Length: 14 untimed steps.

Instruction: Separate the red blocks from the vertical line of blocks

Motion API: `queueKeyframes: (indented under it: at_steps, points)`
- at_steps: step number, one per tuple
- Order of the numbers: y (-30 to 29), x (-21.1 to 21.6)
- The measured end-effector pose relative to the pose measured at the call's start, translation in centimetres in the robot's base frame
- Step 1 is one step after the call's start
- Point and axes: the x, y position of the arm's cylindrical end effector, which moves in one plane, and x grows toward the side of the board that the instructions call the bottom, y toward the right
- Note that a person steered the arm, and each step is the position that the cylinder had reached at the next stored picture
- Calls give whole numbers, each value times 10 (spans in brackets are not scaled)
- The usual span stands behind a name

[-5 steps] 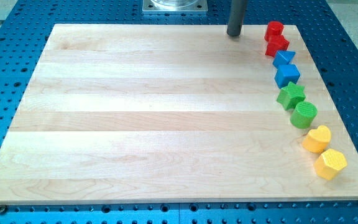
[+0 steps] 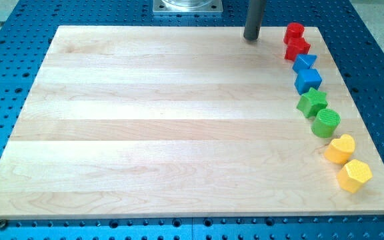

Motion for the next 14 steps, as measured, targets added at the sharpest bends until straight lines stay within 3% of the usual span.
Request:
queueKeyframes:
  at_steps: [2, 7, 9, 10, 12, 14]
  points:
    - [-4, -31]
    - [139, -23]
    - [162, 104]
    - [153, 118]
    - [148, 43]
    - [95, 6]
